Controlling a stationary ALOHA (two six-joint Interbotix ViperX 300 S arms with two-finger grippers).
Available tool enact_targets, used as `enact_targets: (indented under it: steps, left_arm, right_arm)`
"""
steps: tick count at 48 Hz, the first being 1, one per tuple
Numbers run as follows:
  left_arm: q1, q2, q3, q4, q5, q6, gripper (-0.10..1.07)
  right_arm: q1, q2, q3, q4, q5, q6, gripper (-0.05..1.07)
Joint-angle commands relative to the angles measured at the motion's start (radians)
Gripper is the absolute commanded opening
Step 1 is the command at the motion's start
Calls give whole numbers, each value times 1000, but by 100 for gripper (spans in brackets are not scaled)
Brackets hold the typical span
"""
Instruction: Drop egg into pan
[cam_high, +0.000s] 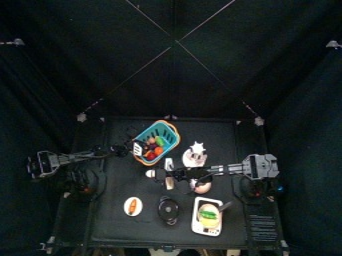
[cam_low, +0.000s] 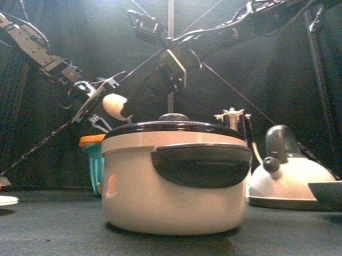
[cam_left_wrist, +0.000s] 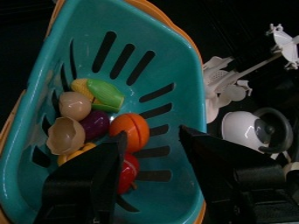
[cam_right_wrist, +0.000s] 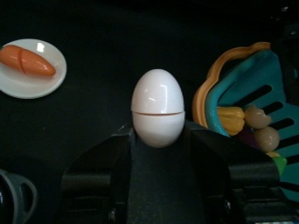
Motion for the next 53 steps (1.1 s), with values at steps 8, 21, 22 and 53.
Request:
enact_targets:
  steps: [8,21,22,53]
  left_arm:
    - [-3,-21,-26,2,-3,2,87]
    - [-43,-103,18,17,-18,5,87]
    - [-46,-112,25,20,-18,5,87]
    - [-164,-253,107,100,-11,104,86]
  right_arm:
    - [3,-34,-20,-2,-8,2,74]
    - [3,-34,-14,0,-8,3,74]
    - [5,-35,-14,2,-8,3,74]
    - [235,-233,112,176,218,5,74]
